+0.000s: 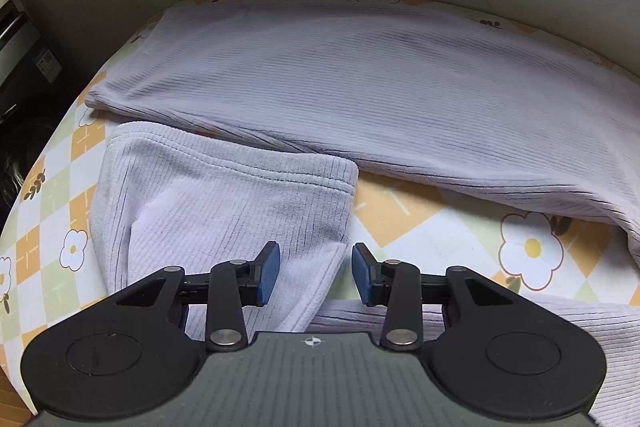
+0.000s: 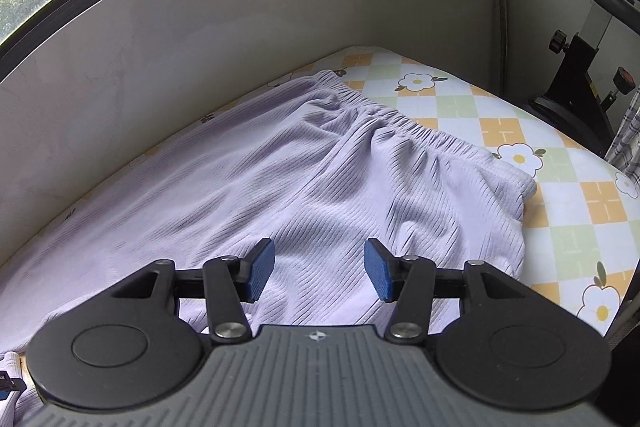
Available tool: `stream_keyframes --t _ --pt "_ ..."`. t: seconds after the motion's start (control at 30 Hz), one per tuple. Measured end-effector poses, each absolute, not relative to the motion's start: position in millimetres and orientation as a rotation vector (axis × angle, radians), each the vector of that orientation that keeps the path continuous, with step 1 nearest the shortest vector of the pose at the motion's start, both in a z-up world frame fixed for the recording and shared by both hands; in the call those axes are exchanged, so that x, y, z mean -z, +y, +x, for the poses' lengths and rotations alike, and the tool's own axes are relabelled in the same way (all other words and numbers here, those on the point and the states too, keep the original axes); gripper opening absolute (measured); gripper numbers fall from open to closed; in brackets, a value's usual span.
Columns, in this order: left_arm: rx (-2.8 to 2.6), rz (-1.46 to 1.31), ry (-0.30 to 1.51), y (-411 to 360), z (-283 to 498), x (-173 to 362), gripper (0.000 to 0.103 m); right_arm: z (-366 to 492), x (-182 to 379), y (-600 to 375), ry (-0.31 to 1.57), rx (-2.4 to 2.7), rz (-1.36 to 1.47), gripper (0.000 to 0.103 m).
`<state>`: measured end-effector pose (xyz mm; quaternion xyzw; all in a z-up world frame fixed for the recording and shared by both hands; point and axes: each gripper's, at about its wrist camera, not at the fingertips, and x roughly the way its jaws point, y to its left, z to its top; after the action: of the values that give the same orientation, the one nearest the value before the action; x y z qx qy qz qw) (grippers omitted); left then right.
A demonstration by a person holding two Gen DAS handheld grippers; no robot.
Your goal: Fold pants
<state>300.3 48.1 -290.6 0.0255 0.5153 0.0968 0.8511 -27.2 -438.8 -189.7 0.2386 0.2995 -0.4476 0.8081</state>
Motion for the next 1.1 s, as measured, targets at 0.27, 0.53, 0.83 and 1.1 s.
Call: stream_keyframes --t 0.27,0.53,0.83,1.1 --pt "-0.155 0.156 1.103 25.6 287.7 287.2 0.050 -38.7 196.4 -446.5 0.657 1.003 0.559 0.053" --pt "-0.230 0.156 1.064 38.8 258.2 274.0 0.050 -33.9 202.4 -444.8 0.668 0.966 0.589 0.053" --pt "-0.249 0.275 1.060 28.7 280.7 292.9 0.049 -26.1 205.9 -440.8 0.684 0.928 0.573 0.053" --pt "-0.358 0.010 0.931 46.9 273.0 248.7 0.005 -47.8 193.5 -453.7 0.640 0.963 0.583 0.054"
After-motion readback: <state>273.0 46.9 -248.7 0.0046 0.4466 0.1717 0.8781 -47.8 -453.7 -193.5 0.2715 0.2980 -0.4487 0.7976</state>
